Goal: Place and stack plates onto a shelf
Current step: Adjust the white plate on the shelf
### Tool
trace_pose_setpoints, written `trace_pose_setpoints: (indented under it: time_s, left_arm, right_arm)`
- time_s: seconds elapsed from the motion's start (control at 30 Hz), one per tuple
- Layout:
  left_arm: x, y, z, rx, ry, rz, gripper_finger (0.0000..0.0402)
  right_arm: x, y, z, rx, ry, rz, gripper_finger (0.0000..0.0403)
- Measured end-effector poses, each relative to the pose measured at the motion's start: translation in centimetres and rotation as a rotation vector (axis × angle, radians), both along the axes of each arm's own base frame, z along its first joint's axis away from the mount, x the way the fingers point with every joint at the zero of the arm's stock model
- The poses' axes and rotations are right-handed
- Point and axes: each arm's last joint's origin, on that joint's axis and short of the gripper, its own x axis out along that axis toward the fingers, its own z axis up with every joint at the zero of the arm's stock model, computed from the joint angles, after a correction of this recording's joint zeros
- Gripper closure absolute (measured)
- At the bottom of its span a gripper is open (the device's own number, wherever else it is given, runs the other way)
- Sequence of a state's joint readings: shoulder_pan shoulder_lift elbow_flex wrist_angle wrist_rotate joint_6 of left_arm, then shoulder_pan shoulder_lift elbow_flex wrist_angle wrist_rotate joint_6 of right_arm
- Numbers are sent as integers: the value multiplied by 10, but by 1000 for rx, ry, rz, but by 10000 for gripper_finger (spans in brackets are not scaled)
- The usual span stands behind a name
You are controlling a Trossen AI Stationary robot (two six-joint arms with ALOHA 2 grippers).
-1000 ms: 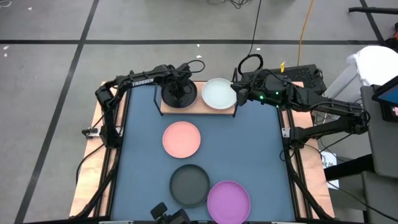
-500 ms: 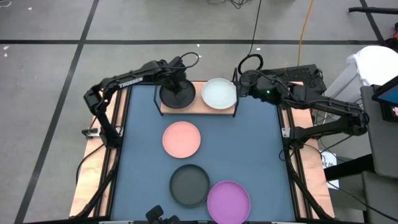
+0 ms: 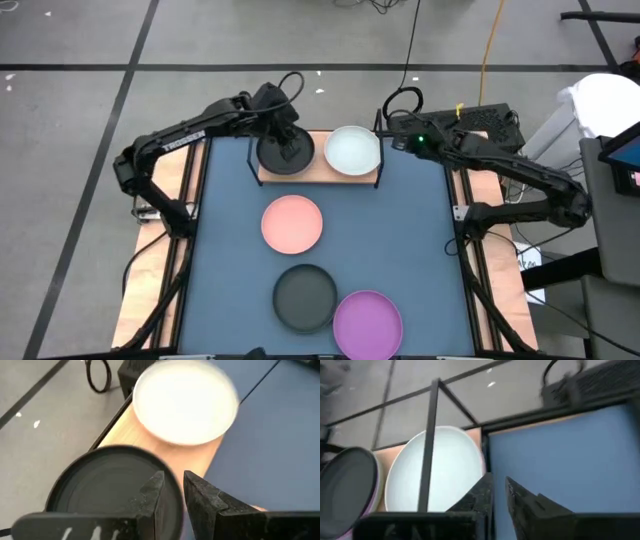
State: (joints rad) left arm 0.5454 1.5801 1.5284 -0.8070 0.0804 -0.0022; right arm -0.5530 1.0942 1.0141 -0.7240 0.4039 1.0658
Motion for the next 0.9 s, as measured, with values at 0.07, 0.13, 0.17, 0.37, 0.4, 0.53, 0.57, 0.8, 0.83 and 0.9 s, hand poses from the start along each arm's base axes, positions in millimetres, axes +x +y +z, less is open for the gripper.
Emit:
trace_pose_setpoints:
  time_s: [0.07,0.13,0.17,0.37,0.4,0.53,0.57,0.8,0.83,0.9]
  left_arm:
    - [-1,-4,5,-8,-29,13,326]
    - [-3,-9,8,-24,-34,22,326]
    - [-3,-11,9,-26,-36,20,326]
    - [3,-25,11,-22,-42,-29,326]
    - [4,-27,11,-25,-43,-32,326]
    - [8,-36,11,-50,-53,-29,326]
    - [9,-37,11,-57,-55,-28,326]
    - [14,-49,11,-69,-59,-49,326]
    - [15,-50,11,-70,-59,-54,326]
    - [16,-53,11,-78,-62,-54,326]
  right_arm:
    - [0,-9,-22,14,-61,5,390]
    - [-4,-16,-43,31,-117,-20,399]
    - [-6,-19,-51,37,-154,-41,398]
    - [-20,-25,-95,90,-274,-67,402]
    - [-22,-25,-101,94,-293,-68,402]
    - [-27,-25,-115,57,-378,-75,402]
    - [-27,-26,-116,46,-395,-73,402]
    - [-27,-30,-131,23,-377,-90,403]
    - [-25,-33,-133,15,-385,-87,403]
    - [-20,-38,-135,-23,-417,-68,403]
